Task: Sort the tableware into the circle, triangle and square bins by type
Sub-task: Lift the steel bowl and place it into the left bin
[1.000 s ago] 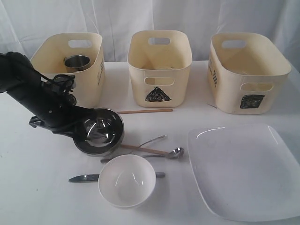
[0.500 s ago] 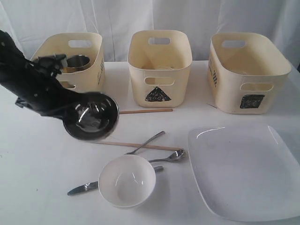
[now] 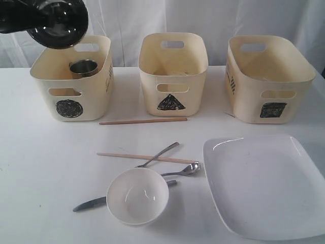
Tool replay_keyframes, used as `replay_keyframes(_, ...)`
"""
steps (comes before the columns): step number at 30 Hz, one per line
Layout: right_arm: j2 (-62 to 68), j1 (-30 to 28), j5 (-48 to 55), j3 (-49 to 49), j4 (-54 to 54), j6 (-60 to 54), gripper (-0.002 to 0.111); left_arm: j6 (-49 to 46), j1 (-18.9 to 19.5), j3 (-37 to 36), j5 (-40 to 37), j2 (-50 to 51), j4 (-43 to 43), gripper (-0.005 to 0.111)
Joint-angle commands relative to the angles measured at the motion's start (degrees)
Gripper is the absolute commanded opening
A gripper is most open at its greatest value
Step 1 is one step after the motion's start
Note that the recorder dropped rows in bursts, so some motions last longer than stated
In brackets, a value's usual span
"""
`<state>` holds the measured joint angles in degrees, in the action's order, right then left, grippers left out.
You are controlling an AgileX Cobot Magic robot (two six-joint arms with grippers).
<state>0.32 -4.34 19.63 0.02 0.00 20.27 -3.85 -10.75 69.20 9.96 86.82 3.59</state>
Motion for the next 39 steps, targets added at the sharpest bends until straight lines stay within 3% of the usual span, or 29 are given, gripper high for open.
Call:
replay_keyframes(1, -0.32, -0.22, -0.44, -0.02, 0.00, 0.02, 0.000, -4.11, 2.69, 5.25, 3.38, 7.68, -0.24, 0.000)
replay_keyframes(5, -0.32, -0.22, -0.44, -0.02, 0.00, 0.02, 0.000, -11.48, 2.71, 8.85, 1.60, 15.49, -0.24, 0.000)
replay_keyframes(12, -0.32, -0.22, -0.44, -0.02, 0.00, 0.02, 0.000, -11.54, 2.60, 11.86, 8.15, 21.63, -0.24, 0.000)
replay_keyframes(17, -0.32, -0.22, -0.44, -0.02, 0.00, 0.02, 0.000, -11.54, 2.60, 14.89, 8.49, 23.89, -1.47, 0.002)
replay_keyframes(20, -0.32, -0.22, -0.44, -0.02, 0.00, 0.02, 0.000, -11.54, 2.60, 16.08, 7.64, 24.85, -3.94, 0.015)
replay_keyframes(23, -0.32, -0.22, -0.44, -0.02, 0.00, 0.02, 0.000, -11.43, 2.60, 16.22, 6.53, 25.66, -4.12, 0.052)
replay_keyframes(25, -0.32, -0.22, -0.44, -0.02, 0.00, 0.02, 0.000, -11.43, 2.60, 16.22, 8.37, 25.66, -4.12, 0.071)
replay_keyframes(28, -0.32, -0.22, -0.44, -0.02, 0.00, 0.02, 0.000, -11.43, 2.60, 16.22, 8.09, 23.56, -4.12, 0.079)
replay_keyframes(31, -0.32, -0.22, -0.44, -0.02, 0.00, 0.02, 0.000, -9.76, 2.60, 16.22, -7.24, 16.27, -4.00, 0.078)
replay_keyframes(32, -0.32, -0.22, -0.44, -0.02, 0.00, 0.02, 0.000, -7.10, 2.60, 16.22, -16.95, 13.33, -3.59, 0.073)
replay_keyframes(33, -0.32, -0.22, -0.44, -0.02, 0.00, 0.02, 0.000, -4.63, 2.60, 16.22, -25.31, 11.60, -3.59, 0.065)
replay_keyframes(35, -0.32, -0.22, -0.44, -0.02, 0.00, 0.02, 0.000, 1.02, 2.60, 16.22, -44.88, 8.98, -1.80, 0.035)
replay_keyframes(36, -0.32, -0.22, -0.44, -0.02, 0.00, 0.02, 0.000, 1.09, 2.60, 15.36, -52.62, 7.75, 3.34, 0.008)
replay_keyframes(37, -0.32, -0.22, -0.44, -0.02, 0.00, 0.02, 0.000, 0.22, 2.60, 14.75, -54.79, 7.20, 6.56, 0.000)
replay_keyframes(39, -0.32, -0.22, -0.44, -0.02, 0.00, 0.02, 0.000, -4.20, 2.60, 12.83, -58.01, 5.81, 16.18, 0.001)
